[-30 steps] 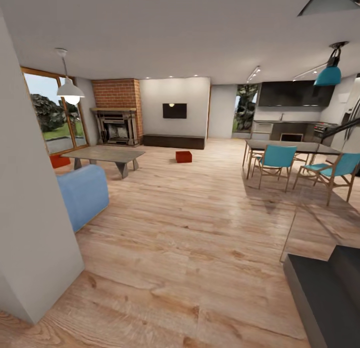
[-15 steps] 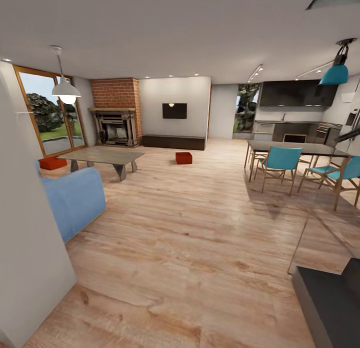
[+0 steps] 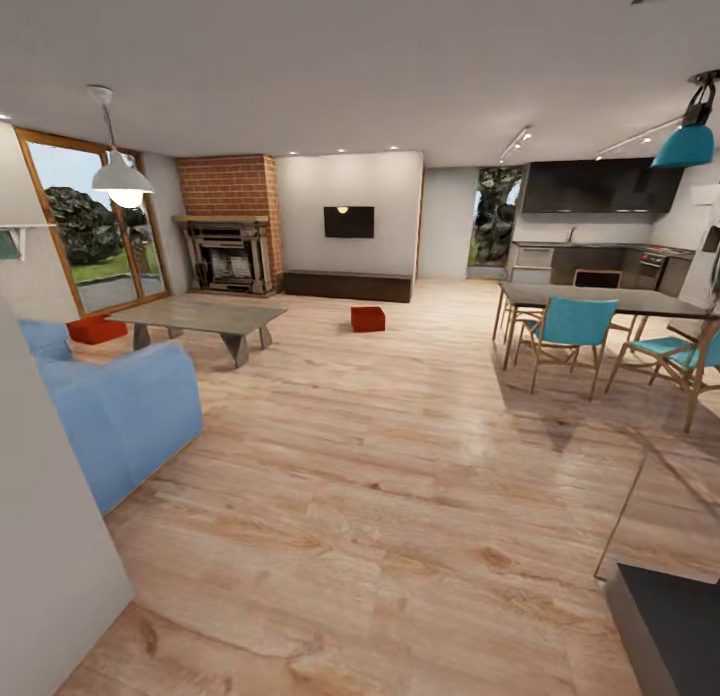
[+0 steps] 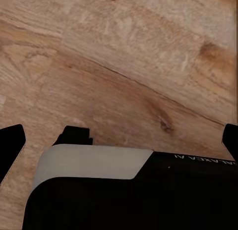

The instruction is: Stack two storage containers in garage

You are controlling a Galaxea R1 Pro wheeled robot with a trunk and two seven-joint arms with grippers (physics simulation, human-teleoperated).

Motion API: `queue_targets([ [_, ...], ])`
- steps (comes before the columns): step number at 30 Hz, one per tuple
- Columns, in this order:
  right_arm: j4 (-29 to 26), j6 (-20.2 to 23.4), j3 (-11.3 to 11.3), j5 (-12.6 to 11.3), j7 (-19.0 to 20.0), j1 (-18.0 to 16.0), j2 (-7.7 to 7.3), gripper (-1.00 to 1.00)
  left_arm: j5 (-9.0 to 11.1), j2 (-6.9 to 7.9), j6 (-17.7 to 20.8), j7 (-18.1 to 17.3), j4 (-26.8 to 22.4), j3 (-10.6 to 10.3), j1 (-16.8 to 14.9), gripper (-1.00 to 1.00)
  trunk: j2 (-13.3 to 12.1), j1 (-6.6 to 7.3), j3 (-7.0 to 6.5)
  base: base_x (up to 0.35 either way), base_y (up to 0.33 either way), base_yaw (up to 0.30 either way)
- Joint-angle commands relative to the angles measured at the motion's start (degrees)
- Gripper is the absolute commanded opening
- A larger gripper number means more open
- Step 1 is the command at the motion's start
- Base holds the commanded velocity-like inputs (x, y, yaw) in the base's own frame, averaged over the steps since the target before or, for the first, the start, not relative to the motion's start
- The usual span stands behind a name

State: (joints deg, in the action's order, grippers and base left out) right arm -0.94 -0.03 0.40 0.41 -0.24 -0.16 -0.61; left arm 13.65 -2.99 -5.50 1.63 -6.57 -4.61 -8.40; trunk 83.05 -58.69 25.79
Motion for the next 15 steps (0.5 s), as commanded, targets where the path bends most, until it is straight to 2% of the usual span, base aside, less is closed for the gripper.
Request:
queue_targets([
  [1, -0.03, 0.0, 0.04, 0.04, -0.02, -0.02, 0.0, 1.0, 0.5, 0.0, -0.21, 0.2, 0.05, -0.49, -0.04, 1.0, 0.02, -0.03, 0.06, 0.344, 0.0, 0.0],
  [15, -0.03, -0.02, 0.05, 0.05, -0.02, -0.02, 0.0, 1.0, 0.42, 0.0, -0.46, 0.47, 0.01, -0.82, -0.04, 1.0, 0.02, -0.03, 0.06, 0.344, -0.031, 0.0],
])
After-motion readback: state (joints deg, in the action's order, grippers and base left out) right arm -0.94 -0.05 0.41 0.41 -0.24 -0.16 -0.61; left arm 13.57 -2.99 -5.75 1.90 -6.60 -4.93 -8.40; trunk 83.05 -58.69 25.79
